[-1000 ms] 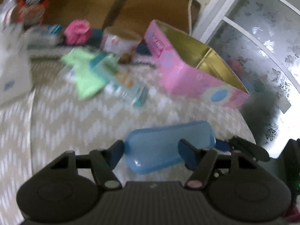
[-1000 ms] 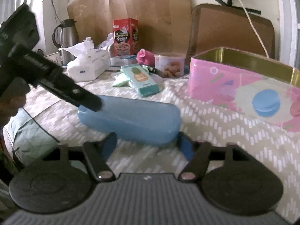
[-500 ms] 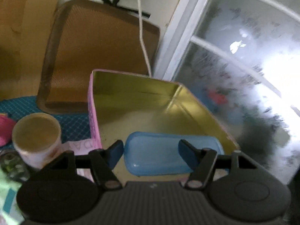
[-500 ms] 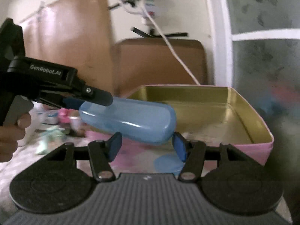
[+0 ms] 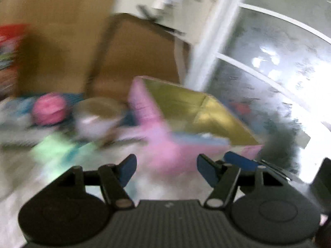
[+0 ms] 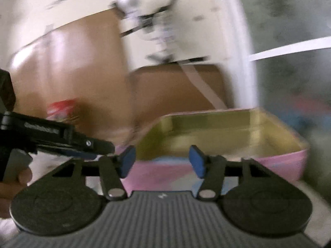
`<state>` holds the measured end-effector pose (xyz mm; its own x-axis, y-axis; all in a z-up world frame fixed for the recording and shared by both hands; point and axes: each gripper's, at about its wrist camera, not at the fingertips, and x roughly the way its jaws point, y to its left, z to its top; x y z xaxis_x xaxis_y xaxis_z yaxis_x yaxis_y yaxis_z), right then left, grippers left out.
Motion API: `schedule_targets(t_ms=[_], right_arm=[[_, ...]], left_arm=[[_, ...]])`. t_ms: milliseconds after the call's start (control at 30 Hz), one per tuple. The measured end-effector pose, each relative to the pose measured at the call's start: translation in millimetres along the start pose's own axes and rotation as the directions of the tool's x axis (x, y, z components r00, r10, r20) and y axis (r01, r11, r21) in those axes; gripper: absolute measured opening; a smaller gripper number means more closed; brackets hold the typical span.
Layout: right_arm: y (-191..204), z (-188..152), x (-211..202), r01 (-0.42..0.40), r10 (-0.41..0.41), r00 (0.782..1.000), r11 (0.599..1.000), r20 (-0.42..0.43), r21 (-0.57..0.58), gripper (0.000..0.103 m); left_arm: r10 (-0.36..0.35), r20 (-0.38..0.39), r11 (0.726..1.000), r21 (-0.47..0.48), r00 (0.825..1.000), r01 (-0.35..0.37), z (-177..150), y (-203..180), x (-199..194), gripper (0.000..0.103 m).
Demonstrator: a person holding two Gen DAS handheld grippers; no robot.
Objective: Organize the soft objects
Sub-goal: 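Carry the blue case into the pink tin and release it, then grasp the teal pineapple-print box with the left gripper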
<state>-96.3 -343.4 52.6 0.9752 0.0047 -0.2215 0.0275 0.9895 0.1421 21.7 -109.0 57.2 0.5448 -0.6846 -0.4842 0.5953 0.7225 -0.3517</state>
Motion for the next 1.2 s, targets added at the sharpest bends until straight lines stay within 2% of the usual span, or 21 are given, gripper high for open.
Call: schedule_targets(t_ms=[67,133,233,267,300,367,400,433,500,600,667,767,800,833,900,967,1033,1067,1100,1167,1200], right_arm=[[20.8,-5.3,11.9,-0.108,0.105,0.990,0.994,-0.090,-0.022,0.042],[46.6,-10.5,30.5,-0.192,0.180,0.968,0.980,-0.174,-0.057,0.041],[80.3,-10.0,60.2,-0.268,0.232,0.934,0.958,-0.271,-0.103,0.043],[89.7,-10.3,70.1,-0.283,0.243,0.927,0.953,-0.286,-0.110,0.047],[97.3,-10.9,76.5,-0.285,0.240,0.925,0.951,-0.294,-0.120,0.057],[107.7,-11.4,98.7,-0.280,0.222,0.916,0.950,-0.334,-0.136,0.064],[110.6,-14.7,102.7,-0.280,0.215,0.910,0.949,-0.354,-0.145,0.064],[112.3,-17.0,109.3,-0.263,0.187,0.914,0.948,-0.360,-0.177,0.062],[114.0,-19.4,109.0,-0.246,0.154,0.908,0.948,-0.389,-0.199,0.051],[108.8,-20.0,83.7,-0.298,0.206,0.885,0.940,-0.417,-0.168,0.045],[108.8,-26.5,59.5,-0.326,0.220,0.874,0.927,-0.434,-0.186,0.045],[110.2,-39.4,26.2,-0.401,0.285,0.838,0.899,-0.466,-0.173,0.046],[110.2,-42.3,16.0,-0.417,0.299,0.832,0.893,-0.467,-0.172,0.046],[109.5,-44.2,5.6,-0.423,0.307,0.832,0.890,-0.462,-0.171,0.047],[106.6,-48.8,-9.1,-0.403,0.298,0.848,0.900,-0.439,-0.168,0.063],[105.5,-56.9,-15.9,-0.379,0.276,0.863,0.908,-0.422,-0.181,0.064],[108.0,-61.4,-16.8,-0.371,0.266,0.876,0.905,-0.403,-0.209,0.064],[107.9,-61.6,-14.7,-0.371,0.267,0.879,0.903,-0.396,-0.215,0.063],[108.4,-62.5,-14.6,-0.375,0.272,0.880,0.902,-0.390,-0.216,0.058],[108.1,-62.9,-14.1,-0.385,0.285,0.881,0.895,-0.378,-0.223,0.044],[106.3,-63.0,-15.0,-0.396,0.298,0.877,0.892,-0.377,-0.217,0.044]], left_arm=[[0.109,-0.023,0.993,-0.030,0.994,-0.110,-14.6,24.1,-15.2,0.064],[0.223,-0.063,0.972,-0.063,0.973,-0.227,-29.1,47.9,-28.2,0.064],[0.265,-0.090,0.951,-0.139,0.960,-0.275,-40.9,73.8,-44.9,0.064],[0.260,-0.090,0.950,-0.155,0.962,-0.271,-43.0,77.7,-49.3,0.064],[0.254,-0.086,0.949,-0.173,0.963,-0.265,-44.3,82.0,-54.2,0.064],[0.248,-0.083,0.948,-0.186,0.965,-0.259,-44.4,85.7,-59.2,0.064],[0.243,-0.082,0.948,-0.191,0.967,-0.255,-42.8,84.8,-59.3,0.064],[0.233,-0.082,0.950,-0.195,0.969,-0.245,-41.5,83.8,-59.3,0.064],[0.208,-0.080,0.956,-0.196,0.975,-0.220,-39.8,81.3,-59.0,0.064],[0.163,-0.090,0.967,-0.185,0.982,-0.178,-41.8,75.7,-56.2,0.064],[0.116,-0.102,0.976,-0.173,0.988,-0.132,-40.3,69.2,-49.0,0.064],[0.069,-0.122,0.987,-0.134,0.990,-0.085,-40.1,56.4,-37.9,0.064],[0.062,-0.128,0.990,-0.119,0.990,-0.077,-41.6,53.1,-35.6,0.064],[0.058,-0.136,0.992,-0.105,0.989,-0.073,-43.0,49.1,-32.2,0.064],[0.057,-0.160,0.994,-0.086,0.985,-0.072,-46.5,43.8,-25.9,0.062],[0.071,-0.168,0.994,-0.072,0.983,-0.084,-49.2,39.6,-24.0,0.062],[0.087,-0.172,0.994,-0.051,0.981,-0.097,-51.1,36.0,-26.1,0.056],[0.089,-0.180,0.994,-0.046,0.980,-0.098,-52.5,34.7,-26.7,0.048],[0.087,-0.184,0.994,-0.045,0.979,-0.097,-54.0,33.8,-27.4,0.042],[0.091,-0.191,0.995,-0.030,0.977,-0.098,-55.4,28.5,-26.9,0.038],[0.082,-0.200,0.996,-0.017,0.976,-0.088,-55.4,24.4,-24.4,0.036]])
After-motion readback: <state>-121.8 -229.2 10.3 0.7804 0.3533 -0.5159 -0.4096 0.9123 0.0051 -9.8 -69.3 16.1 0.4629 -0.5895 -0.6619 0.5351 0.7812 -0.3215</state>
